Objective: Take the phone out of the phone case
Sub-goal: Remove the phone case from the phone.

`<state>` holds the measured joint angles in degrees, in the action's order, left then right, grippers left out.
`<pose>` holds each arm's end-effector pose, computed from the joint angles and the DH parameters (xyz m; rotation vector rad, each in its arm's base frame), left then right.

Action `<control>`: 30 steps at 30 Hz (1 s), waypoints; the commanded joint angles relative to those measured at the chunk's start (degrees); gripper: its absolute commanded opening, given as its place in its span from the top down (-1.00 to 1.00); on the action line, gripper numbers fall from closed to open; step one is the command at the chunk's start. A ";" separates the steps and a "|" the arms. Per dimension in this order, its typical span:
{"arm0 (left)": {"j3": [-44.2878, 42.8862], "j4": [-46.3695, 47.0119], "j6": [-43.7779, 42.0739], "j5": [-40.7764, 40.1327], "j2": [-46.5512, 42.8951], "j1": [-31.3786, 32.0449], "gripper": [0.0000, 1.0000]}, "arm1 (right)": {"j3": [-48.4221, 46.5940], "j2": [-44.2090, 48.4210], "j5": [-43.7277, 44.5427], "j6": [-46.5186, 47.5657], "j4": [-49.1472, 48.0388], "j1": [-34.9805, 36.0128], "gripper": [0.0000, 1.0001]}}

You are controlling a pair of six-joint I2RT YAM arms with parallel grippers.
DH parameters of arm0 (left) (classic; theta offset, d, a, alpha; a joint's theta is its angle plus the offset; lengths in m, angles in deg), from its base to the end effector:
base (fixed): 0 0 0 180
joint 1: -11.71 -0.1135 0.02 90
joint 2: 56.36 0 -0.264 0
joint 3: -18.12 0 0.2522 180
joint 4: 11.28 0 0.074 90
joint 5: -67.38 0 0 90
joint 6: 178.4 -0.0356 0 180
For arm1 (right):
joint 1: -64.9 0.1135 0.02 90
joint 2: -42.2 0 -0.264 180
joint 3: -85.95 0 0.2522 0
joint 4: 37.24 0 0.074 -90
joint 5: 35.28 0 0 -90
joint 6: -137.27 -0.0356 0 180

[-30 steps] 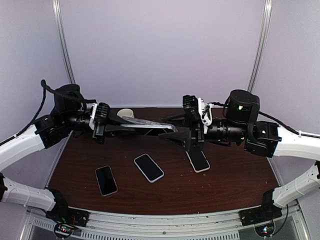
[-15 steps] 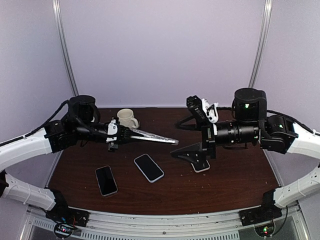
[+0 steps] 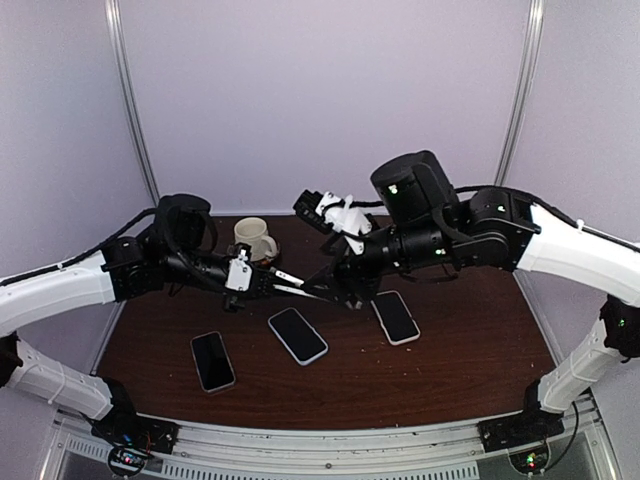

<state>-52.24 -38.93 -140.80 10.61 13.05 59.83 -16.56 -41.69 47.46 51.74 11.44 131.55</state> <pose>0.1671 -0.2156 0.3182 1.7402 0.9773 -0.5401 0.1249 0.3006 0.4018 -1.3379 1.7338 0.7706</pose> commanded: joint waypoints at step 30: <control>-2.55 3.33 0.11 4.45 -0.62 1.19 1.00 | -10.07 -12.37 10.77 3.23 8.79 2.67 0.49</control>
<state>-52.46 -40.29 -140.78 11.64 13.62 60.18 -25.00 -52.53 54.82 54.03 19.41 134.15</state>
